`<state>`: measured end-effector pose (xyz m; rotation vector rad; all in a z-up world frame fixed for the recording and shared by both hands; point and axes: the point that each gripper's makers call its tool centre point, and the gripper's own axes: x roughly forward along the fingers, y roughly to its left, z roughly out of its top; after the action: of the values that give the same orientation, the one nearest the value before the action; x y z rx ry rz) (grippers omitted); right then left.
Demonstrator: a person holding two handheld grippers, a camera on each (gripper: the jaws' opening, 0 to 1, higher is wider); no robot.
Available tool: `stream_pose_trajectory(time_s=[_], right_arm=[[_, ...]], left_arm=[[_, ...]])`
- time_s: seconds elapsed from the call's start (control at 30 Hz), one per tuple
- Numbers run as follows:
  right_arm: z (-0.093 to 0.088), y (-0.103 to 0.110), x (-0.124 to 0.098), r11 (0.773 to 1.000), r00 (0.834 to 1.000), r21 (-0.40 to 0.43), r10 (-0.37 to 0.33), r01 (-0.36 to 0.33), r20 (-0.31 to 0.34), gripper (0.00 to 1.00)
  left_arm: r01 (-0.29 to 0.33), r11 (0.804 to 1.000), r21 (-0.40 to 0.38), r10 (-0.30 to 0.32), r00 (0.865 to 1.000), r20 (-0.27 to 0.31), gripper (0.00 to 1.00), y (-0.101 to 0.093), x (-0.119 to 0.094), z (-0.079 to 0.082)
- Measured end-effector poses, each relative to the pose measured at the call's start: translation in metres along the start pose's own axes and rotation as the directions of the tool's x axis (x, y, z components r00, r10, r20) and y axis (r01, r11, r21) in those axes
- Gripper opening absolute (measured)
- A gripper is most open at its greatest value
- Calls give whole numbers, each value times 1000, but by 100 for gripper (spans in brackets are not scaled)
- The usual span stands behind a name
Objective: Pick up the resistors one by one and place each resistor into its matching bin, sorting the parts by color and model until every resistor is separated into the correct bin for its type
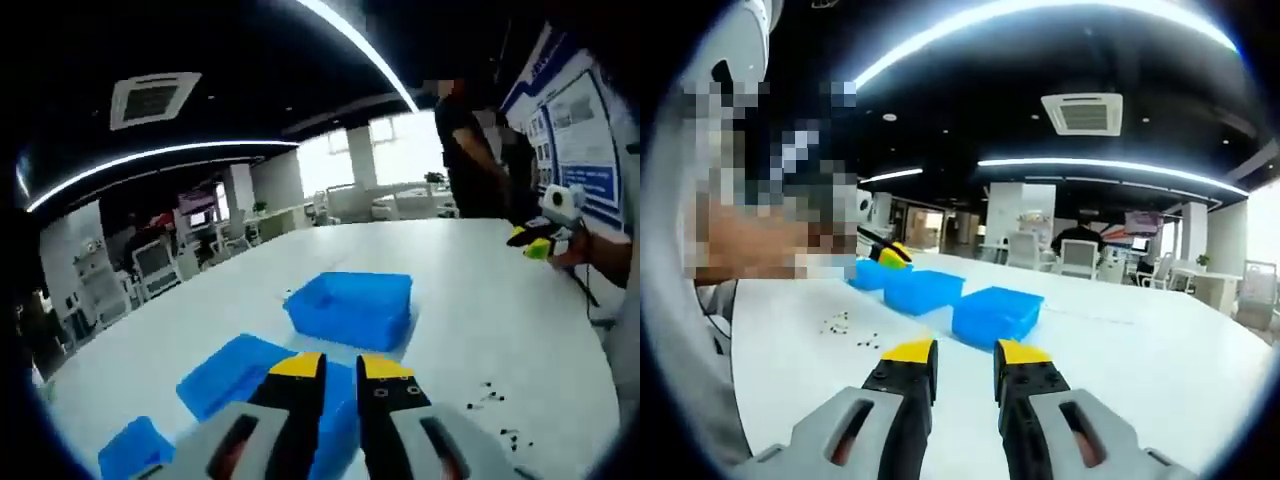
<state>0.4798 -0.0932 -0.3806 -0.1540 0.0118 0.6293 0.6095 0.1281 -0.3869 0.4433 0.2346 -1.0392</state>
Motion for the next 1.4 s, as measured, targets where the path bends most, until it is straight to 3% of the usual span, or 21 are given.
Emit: stream_pose_trajectory(time_s=[0.1, 0.17, 0.27, 0.3, 0.37, 0.43, 0.47, 0.53, 0.6, 0.63, 0.73, 0.77, 0.83, 0.87, 0.93, 1.03, 1.1, 1.13, 1.27, 1.4], right_arm=[[1, 1, 1, 1000, 1000, -1, 3, -3, -1, 25], [0, 2, 2, 1000, 1000, -2, 6, -6, -2, 25], [0, 3, 2, 1000, 1000, -4, 7, -7, -4, 25], [0, 4, 2, 1000, 1000, -4, 7, -7, -4, 25], [-1, 4, 1, 1000, 1000, -3, 8, -8, -5, 25], [-3, 4, 1, 1000, 1000, -4, 7, -7, -12, 25], [-3, 4, 0, 1000, 1000, -5, 6, -6, -14, 25], [-3, 3, -2, 1000, 1000, -4, 5, -5, -14, 25], [-4, 3, -3, 1000, 1000, -5, 4, -4, -18, 25], [-4, 3, -3, 1000, 1000, -6, 4, -4, -21, 25], [-4, 3, -4, 1000, 1000, -6, 4, -4, -21, 25], [-2, 3, -10, 1000, 1000, -6, 2, -2, -23, 25], [-1, 3, -15, 1000, 1000, -6, -4, 3, -26, 25], [-1, 2, -17, 1000, 1000, -5, -7, 7, -28, 25], [-2, 2, -20, 1000, 999, -4, -13, 13, -32, 25], [-4, 1, -25, 1000, 999, -7, -21, 21, -43, 25], [-5, 0, -27, 1000, 998, -8, -27, 27, -50, 25], [-6, 0, -28, 1000, 998, -7, -30, 29, -55, 25], [-5, 3, -34, 999, 997, -9, -38, 38, -62, 25], [-9, 4, -36, 999, 996, -3, -44, 44, -72, 25]], left_arm=[[161, 980, 120, -154, 986, -68, 16, -30, 7, 0], [271, 942, 196, -247, 959, -140, 16, -51, 11, -4], [410, 867, 283, -350, 906, -238, 15, -76, 13, -11], [460, 830, 315, -385, 881, -274, 15, -86, 14, -13], [562, 746, 358, -444, 820, -362, 15, -103, 13, -21], [634, 664, 396, -456, 763, -458, 15, -113, 11, -31], [676, 614, 408, -456, 726, -515, 14, -118, 10, -36], [722, 553, 417, -450, 679, -579, 14, -122, 10, -43], [757, 511, 407, -452, 639, -622, 14, -124, 11, -47], [766, 495, 411, -444, 629, -638, 14, -123, 13, -48], [766, 493, 413, -440, 628, -641, 14, -122, 15, -49], [781, 465, 418, -429, 611, -665, 14, -118, 22, -51], [800, 439, 409, -428, 586, -688, 14, -117, 23, -54], [816, 410, 407, -428, 566, -705, 14, -117, 23, -56], [833, 389, 394, -420, 541, -728, 14, -118, 23, -59], [850, 352, 392, -402, 516, -756, 14, -118, 28, -62], [857, 343, 385, -414, 505, -757, 14, -119, 29, -60], [867, 328, 375, -413, 489, -768, 13, -119, 29, -61], [890, 296, 346, -417, 447, -792, 10, -120, 27, -63], [909, 277, 310, -426, 406, -808, 7, -121, 24, -66]])
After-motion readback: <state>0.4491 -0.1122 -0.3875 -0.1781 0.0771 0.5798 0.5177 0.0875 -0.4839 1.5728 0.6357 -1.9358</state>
